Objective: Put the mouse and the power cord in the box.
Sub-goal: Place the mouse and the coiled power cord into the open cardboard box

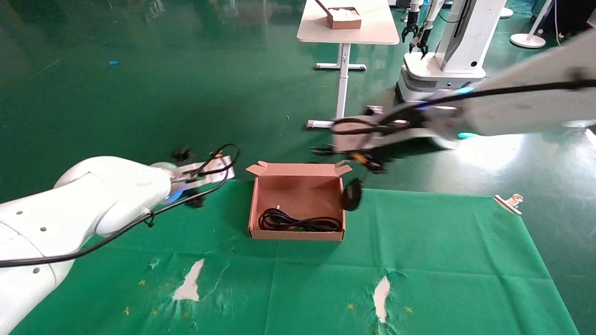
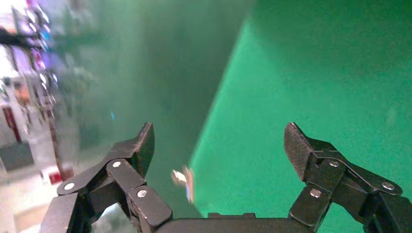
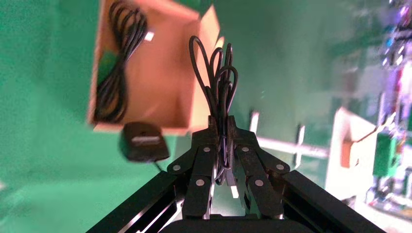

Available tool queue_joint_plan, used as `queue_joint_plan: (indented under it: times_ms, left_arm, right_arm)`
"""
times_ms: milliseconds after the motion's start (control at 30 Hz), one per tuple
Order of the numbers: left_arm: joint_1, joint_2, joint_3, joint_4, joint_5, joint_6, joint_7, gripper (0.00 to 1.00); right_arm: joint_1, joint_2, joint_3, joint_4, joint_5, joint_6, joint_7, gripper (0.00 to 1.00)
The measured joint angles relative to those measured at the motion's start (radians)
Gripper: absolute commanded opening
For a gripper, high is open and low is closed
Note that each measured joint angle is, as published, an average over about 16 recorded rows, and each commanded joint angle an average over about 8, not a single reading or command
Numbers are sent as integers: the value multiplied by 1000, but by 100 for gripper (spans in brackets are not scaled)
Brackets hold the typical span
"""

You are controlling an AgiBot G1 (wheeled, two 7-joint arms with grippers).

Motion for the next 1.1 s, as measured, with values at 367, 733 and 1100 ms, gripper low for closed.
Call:
queue_joint_plan:
  times_ms: [367,733,1100]
  left_arm:
    - [-1,0,19,-4,54,40,-63,100]
    - [-1,-2,26,-19,74,48,-91,100]
    - [-1,-3,29,-22,78,50,-97,100]
  right_arm:
    - [-32,-191,-123,-223,68,220,-189,0]
    - [-89,-209,-345,-262,142,377,-142,38]
    - [-97,-211,-419,-285,142,422,-96,100]
